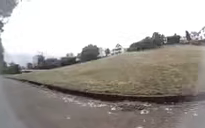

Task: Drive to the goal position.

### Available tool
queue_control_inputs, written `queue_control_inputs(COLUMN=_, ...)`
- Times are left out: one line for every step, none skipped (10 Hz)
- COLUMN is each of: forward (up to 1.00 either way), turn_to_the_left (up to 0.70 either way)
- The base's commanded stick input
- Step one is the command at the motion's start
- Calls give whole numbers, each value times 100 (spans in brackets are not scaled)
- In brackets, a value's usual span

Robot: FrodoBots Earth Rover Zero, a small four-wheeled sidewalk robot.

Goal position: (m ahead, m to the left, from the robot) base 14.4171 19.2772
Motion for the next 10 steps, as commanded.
queue_control_inputs(forward=30, turn_to_the_left=75)
queue_control_inputs(forward=30, turn_to_the_left=75)
queue_control_inputs(forward=30, turn_to_the_left=75)
queue_control_inputs(forward=30, turn_to_the_left=75)
queue_control_inputs(forward=30, turn_to_the_left=75)
queue_control_inputs(forward=34, turn_to_the_left=61)
queue_control_inputs(forward=40, turn_to_the_left=42)
queue_control_inputs(forward=45, turn_to_the_left=27)
queue_control_inputs(forward=45, turn_to_the_left=27)
queue_control_inputs(forward=45, turn_to_the_left=27)
